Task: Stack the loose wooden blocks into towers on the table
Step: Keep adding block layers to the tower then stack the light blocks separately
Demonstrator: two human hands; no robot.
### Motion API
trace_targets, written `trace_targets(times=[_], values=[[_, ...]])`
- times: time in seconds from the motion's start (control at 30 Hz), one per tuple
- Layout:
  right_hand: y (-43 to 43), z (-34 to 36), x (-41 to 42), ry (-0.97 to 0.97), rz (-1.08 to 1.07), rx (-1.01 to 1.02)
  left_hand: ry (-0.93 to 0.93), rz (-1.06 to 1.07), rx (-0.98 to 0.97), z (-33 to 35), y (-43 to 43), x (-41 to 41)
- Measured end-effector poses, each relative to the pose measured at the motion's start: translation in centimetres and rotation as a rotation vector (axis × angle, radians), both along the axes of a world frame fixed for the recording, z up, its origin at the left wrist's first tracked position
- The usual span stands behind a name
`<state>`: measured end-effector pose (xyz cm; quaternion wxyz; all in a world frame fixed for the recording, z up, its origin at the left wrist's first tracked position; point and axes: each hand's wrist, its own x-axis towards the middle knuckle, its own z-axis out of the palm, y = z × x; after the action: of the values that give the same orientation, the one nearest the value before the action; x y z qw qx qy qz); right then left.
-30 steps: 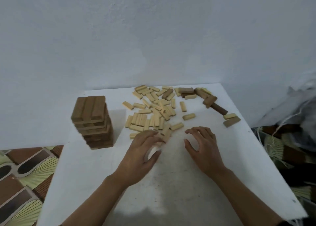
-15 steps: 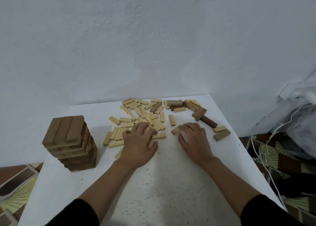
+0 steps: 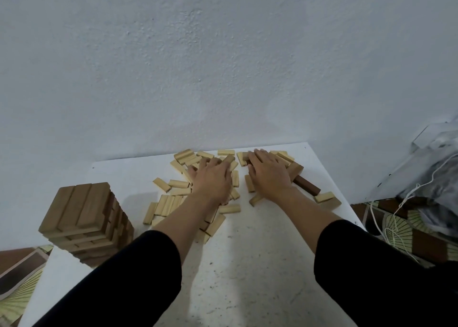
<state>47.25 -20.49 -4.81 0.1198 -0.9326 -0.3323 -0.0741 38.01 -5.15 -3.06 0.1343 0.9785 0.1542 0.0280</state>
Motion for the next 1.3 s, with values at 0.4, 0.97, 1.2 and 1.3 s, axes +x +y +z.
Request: trace_targets(times=[0.4, 0.97, 1.2, 1.3], values=[[0.2, -0.2, -1.4, -0.049, -0.039, 0.215, -0.125, 0.139, -0.192, 0.1, -0.3, 1.4], [-4.8, 1.0, -16.7, 0.576, -0.078, 0.636, -0.502, 0.017, -0.649, 2.3, -2.4, -13.9], [-4.5, 0.1, -18.5, 0.447, 0.067, 0.451, -0.356, -0.154, -0.486, -2.0, -1.3, -22.2], [-4.6, 0.6, -17.9, 0.436, 0.078, 0.422, -0.351, -0.265, -0.395, -2.7, -0.8, -22.0]])
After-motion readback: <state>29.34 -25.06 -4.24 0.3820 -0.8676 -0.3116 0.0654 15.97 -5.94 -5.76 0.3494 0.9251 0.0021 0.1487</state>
